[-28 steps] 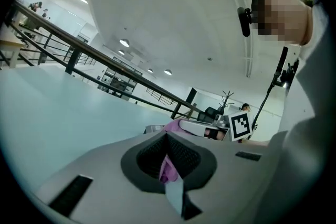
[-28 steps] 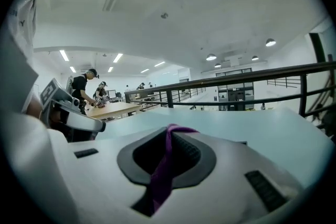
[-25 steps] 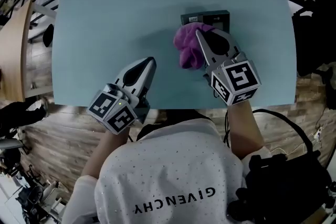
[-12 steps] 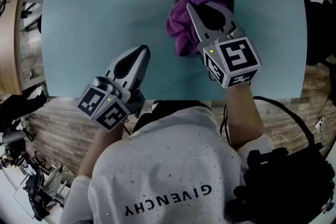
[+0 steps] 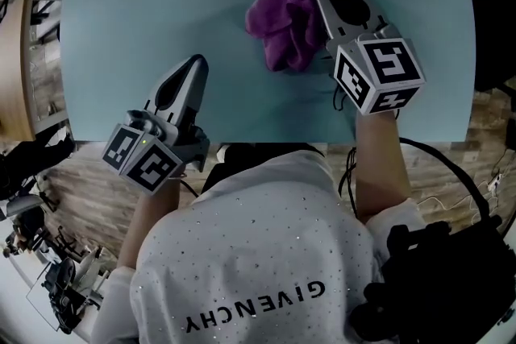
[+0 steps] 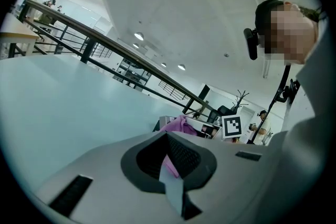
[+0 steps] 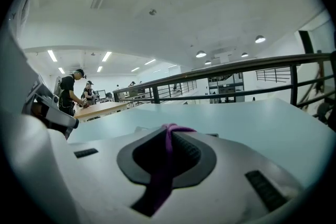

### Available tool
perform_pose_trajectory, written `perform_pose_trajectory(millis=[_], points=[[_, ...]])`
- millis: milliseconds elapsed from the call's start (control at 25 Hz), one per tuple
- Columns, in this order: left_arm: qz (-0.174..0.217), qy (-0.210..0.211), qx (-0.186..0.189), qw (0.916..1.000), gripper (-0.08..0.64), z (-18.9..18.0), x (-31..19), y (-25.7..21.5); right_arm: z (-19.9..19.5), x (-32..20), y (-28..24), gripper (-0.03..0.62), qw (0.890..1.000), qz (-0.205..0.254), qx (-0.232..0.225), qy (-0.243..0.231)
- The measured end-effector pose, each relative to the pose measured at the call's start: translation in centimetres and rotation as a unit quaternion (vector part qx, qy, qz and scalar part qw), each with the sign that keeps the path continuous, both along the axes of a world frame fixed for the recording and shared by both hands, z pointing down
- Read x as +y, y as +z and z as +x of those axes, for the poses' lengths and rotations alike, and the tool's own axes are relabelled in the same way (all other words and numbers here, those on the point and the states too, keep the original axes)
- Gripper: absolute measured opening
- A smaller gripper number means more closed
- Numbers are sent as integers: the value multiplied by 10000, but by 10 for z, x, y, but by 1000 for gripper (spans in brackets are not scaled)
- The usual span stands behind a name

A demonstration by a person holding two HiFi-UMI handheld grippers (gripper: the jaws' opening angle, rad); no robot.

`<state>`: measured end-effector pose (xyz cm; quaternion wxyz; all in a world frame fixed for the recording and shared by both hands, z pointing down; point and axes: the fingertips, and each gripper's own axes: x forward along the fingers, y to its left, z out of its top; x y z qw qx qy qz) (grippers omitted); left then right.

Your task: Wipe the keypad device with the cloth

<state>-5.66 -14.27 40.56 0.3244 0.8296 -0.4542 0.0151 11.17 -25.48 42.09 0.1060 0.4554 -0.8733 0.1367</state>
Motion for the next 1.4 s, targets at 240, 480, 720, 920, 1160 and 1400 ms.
perform_pose_trajectory(millis=[240,480,720,920,1160,1400], points=[[-23,93,37,9999,0,6,2,8,22,2,9,28,9995,-7,11,313],[16,136,122,9998,0,10,-11,3,43,-10,3,28,9984,4,60,556],[16,197,218,9996,0,12,-11,5,66,-9,8,28,9955,-93,83,937],[22,368,210,9991,0,15,-8,6,83,-6,22,28,9905,-351,-176,1320],[-80,345,289,9990,0,6,-9,9,76,4,2,28,9877,-117,-677,1402],[-87,464,494,9977,0,12,-19,4,-7,30,-30,28,9976,243,-648,-60]])
